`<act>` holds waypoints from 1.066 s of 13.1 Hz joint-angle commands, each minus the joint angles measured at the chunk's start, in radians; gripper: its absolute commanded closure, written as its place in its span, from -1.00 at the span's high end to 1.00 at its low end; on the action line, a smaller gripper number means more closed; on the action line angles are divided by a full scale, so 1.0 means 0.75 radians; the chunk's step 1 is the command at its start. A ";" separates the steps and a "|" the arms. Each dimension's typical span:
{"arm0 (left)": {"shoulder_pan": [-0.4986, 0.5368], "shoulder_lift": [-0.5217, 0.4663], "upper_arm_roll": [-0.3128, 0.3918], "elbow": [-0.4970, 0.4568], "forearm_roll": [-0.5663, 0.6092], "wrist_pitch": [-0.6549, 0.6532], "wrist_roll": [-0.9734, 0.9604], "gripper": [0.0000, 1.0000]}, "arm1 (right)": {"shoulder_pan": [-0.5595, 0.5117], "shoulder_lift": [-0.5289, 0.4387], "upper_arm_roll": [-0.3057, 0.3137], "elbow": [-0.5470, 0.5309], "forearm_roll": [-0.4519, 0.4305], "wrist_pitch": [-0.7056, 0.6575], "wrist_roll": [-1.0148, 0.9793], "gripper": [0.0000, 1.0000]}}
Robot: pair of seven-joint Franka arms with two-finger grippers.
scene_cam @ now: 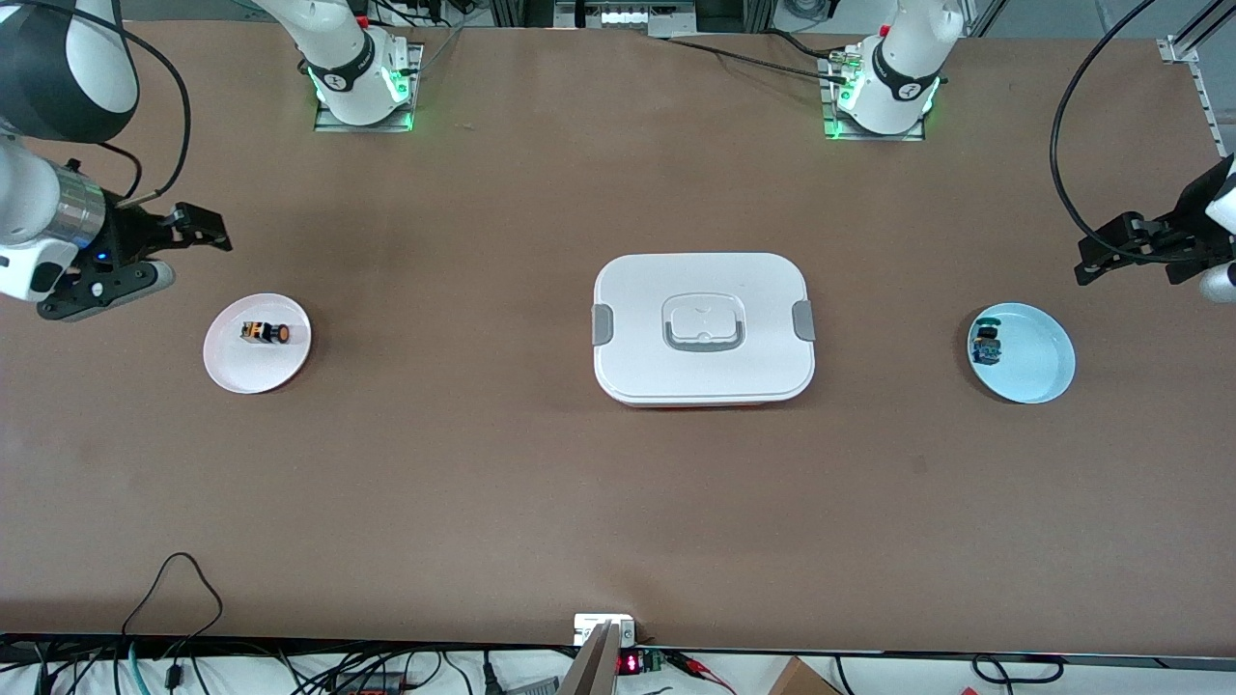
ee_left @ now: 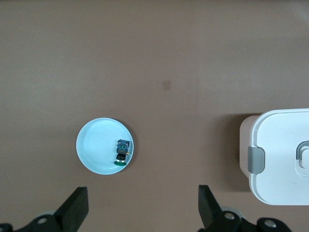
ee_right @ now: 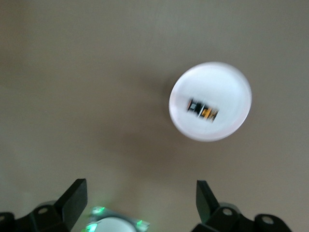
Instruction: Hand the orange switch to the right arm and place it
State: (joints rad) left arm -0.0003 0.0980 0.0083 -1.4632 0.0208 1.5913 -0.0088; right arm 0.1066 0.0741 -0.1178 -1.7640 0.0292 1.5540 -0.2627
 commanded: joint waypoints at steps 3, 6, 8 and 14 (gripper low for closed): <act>0.005 0.017 -0.007 0.041 0.030 -0.023 -0.003 1.00 | 0.046 -0.013 -0.013 0.018 -0.051 -0.078 0.250 1.00; 0.005 0.017 -0.007 0.041 0.027 -0.023 -0.003 1.00 | -0.033 0.026 -0.017 0.140 -0.094 0.004 0.254 1.00; 0.005 0.017 -0.007 0.039 0.027 -0.025 -0.001 1.00 | -0.107 0.073 -0.017 0.267 0.046 -0.010 0.274 1.00; 0.007 0.017 -0.007 0.034 0.027 -0.023 -0.001 1.00 | -0.052 -0.092 -0.002 0.120 -0.078 0.152 0.297 1.00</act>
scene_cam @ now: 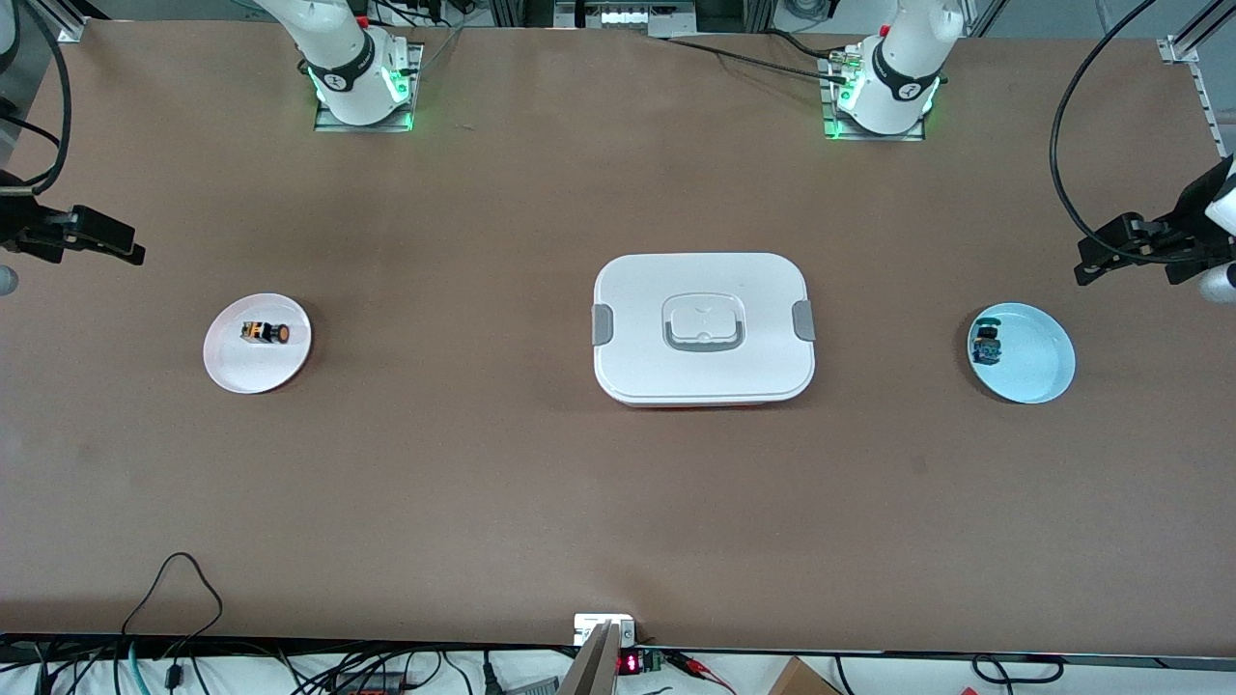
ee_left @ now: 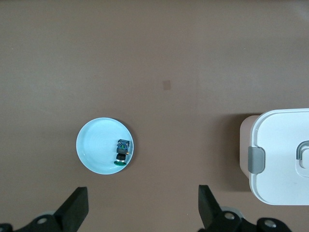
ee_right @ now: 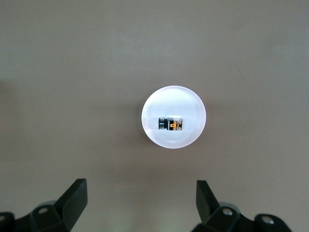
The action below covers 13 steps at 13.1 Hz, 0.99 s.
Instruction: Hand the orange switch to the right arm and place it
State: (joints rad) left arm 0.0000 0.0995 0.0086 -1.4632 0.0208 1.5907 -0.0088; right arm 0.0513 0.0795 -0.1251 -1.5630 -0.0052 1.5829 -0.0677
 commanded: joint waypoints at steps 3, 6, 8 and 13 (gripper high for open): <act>0.006 0.015 -0.007 0.032 0.027 -0.024 -0.001 1.00 | 0.020 -0.182 0.007 -0.283 -0.028 0.168 0.147 1.00; 0.006 0.015 -0.007 0.032 0.027 -0.024 -0.001 1.00 | 0.052 -0.171 0.007 -0.185 -0.036 0.047 0.160 1.00; 0.006 0.015 -0.007 0.032 0.027 -0.027 -0.001 1.00 | 0.042 -0.161 -0.001 -0.180 -0.026 0.045 0.060 1.00; 0.006 0.015 -0.007 0.032 0.027 -0.033 -0.001 1.00 | 0.046 -0.141 -0.001 -0.133 -0.032 0.035 0.055 1.00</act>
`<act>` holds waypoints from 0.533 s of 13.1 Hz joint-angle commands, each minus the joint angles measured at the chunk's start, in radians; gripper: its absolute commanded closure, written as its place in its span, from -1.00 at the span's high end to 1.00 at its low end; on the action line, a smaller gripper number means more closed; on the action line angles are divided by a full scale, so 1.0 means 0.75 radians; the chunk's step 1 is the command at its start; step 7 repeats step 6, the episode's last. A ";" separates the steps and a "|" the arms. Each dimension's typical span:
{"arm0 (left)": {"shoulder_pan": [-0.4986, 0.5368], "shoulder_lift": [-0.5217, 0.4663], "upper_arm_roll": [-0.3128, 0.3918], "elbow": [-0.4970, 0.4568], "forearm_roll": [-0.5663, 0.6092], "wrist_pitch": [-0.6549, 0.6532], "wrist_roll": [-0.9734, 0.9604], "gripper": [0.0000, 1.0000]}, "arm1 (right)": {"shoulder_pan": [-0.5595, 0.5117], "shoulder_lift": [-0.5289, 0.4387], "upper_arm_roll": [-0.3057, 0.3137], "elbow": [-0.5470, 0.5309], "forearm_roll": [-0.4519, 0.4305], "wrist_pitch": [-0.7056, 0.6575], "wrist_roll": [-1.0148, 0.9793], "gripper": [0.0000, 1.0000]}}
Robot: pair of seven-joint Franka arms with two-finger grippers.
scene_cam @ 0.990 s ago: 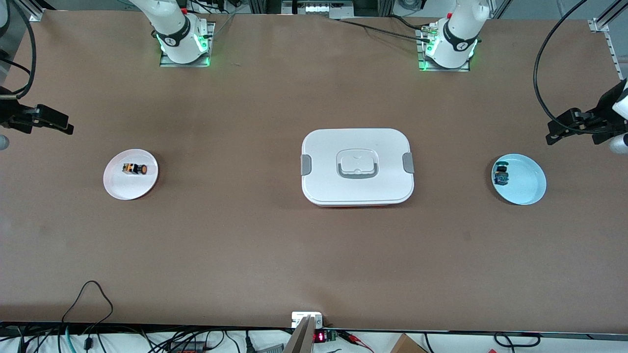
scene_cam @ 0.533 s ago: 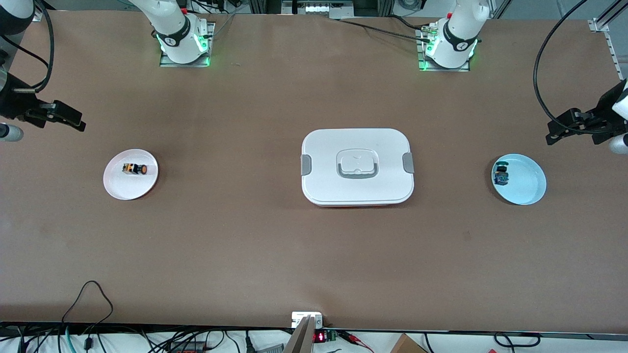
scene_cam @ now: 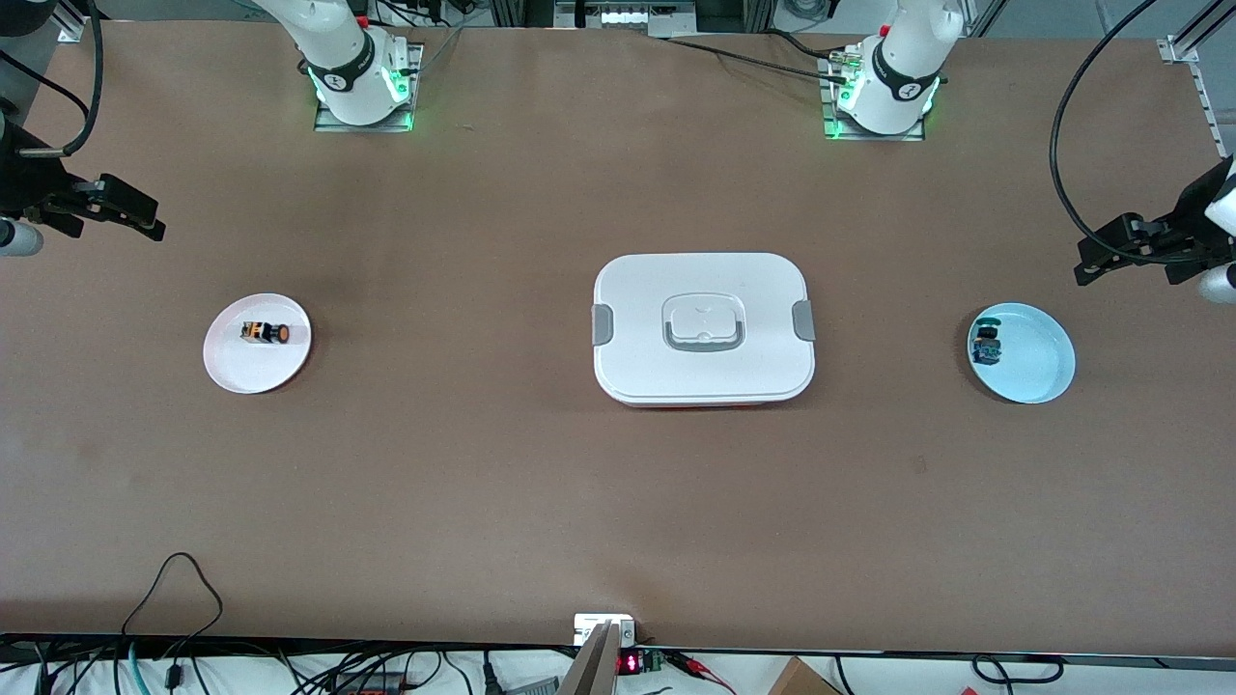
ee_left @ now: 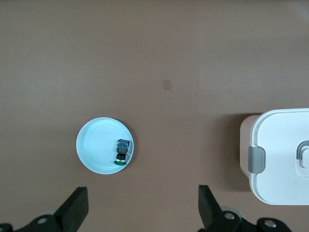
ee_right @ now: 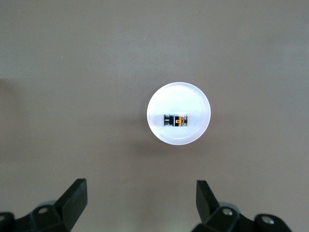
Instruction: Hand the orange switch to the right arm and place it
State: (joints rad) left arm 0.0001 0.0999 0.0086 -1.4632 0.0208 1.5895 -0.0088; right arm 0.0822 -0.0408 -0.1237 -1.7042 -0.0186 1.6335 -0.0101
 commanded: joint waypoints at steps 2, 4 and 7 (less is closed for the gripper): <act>0.006 0.014 -0.005 0.032 0.027 -0.049 -0.001 1.00 | 0.007 0.022 -0.001 0.057 -0.020 -0.045 -0.029 1.00; 0.006 0.014 -0.005 0.032 0.027 -0.050 -0.003 1.00 | 0.009 0.028 -0.001 0.059 -0.020 -0.069 -0.029 1.00; 0.006 0.014 -0.007 0.032 0.027 -0.050 -0.003 1.00 | 0.009 0.026 0.001 0.059 -0.016 -0.069 -0.031 1.00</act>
